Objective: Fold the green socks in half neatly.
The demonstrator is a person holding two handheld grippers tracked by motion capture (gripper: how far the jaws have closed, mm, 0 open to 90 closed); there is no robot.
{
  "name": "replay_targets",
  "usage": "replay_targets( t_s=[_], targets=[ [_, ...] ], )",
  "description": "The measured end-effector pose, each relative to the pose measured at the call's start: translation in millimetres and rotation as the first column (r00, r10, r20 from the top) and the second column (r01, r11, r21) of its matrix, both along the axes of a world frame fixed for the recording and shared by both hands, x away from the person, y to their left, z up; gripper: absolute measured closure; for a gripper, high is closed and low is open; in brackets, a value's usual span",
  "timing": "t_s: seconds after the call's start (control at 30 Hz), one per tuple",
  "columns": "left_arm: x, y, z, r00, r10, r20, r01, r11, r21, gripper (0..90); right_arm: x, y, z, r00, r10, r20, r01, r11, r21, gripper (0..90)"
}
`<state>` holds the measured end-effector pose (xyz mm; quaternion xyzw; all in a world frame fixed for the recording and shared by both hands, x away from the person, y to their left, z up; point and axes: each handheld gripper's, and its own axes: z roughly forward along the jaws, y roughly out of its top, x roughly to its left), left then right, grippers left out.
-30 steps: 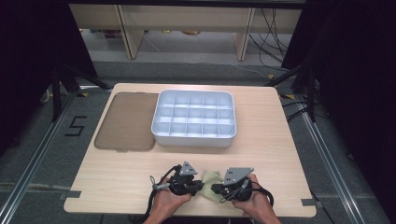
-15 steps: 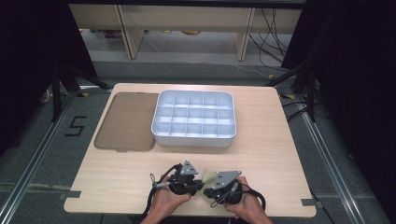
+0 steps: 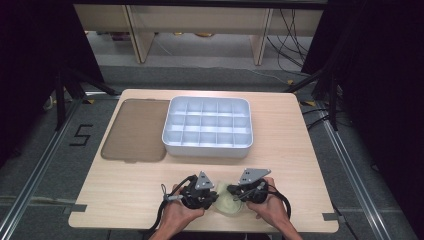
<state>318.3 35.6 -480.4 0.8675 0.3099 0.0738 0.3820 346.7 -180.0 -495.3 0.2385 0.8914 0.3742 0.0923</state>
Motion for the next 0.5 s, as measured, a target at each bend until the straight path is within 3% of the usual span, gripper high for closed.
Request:
replay_targets(
  t_s=[0.13,0.2,0.23,0.33,0.4,0.43,0.5],
  targets=[
    [-2.9,-4.4,1.8,0.9997,-0.012,0.022,0.012,0.9999,0.008,84.2,2.9,4.2,-4.5,1.0000,0.005,0.000,-0.005,1.000,-0.011,87.3],
    [-4.8,-6.9,2.0,0.9994,-0.016,0.032,0.015,0.9998,0.015,84.2,1.4,5.8,-3.7,0.9996,-0.006,-0.027,0.006,1.000,-0.016,87.4],
    [-5.8,-7.8,3.8,0.9982,-0.026,0.053,0.024,0.9989,0.041,84.3,2.1,5.5,-4.5,0.9999,-0.003,-0.015,0.003,1.000,-0.014,87.4],
    [-7.1,-8.4,5.0,0.9985,-0.015,0.053,0.014,0.9995,0.030,84.3,4.1,2.1,-1.6,0.9999,0.009,0.005,-0.009,1.000,-0.002,87.4],
    [-6.3,-6.9,6.0,0.9977,-0.024,0.063,0.021,0.9989,0.043,84.3,1.1,0.5,1.0,0.9996,-0.019,-0.021,0.020,1.000,0.016,87.5],
    [-5.8,-5.8,5.7,0.9983,-0.014,0.057,0.013,0.9995,0.027,84.3,1.4,-4.4,5.4,0.9999,-0.011,0.000,0.011,1.000,0.019,87.4],
    [-4.9,-4.7,5.5,0.9983,-0.007,0.057,0.006,0.9997,0.024,84.2,-1.5,-8.3,8.5,0.9998,-0.019,0.001,0.019,0.999,0.034,87.5]
  ],
)
